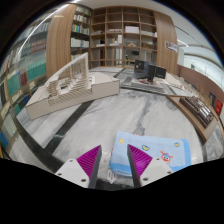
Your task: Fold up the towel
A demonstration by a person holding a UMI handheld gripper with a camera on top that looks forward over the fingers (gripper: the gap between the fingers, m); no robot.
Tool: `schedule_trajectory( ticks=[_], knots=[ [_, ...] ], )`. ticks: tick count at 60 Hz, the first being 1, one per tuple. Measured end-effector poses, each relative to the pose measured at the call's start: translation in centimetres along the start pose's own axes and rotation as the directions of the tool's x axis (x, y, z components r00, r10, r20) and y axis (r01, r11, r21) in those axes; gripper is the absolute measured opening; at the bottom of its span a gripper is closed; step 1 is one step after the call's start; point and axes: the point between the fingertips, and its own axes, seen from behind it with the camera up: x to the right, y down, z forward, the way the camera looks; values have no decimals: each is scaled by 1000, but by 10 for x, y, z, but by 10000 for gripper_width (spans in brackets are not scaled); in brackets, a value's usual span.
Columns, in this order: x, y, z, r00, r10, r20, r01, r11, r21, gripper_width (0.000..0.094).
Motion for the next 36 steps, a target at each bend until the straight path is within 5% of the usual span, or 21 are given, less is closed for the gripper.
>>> schedule_trajectory(
  ticks=[6,8,12,13,23,36],
  knots=[
    [4,24,26,1000,-21,-18,19,997,-68,400],
    [6,17,28,999,-28,-20,27,999,-26,412],
    [24,19,31,994,-58,-89,57,998,-17,52],
    [26,19,30,993,-61,-99,61,998,-8,37],
    [25,14,28,978,-156,-136,162,986,30,7],
    [65,-37,-17,991,65,-121,-46,987,154,7]
  ],
)
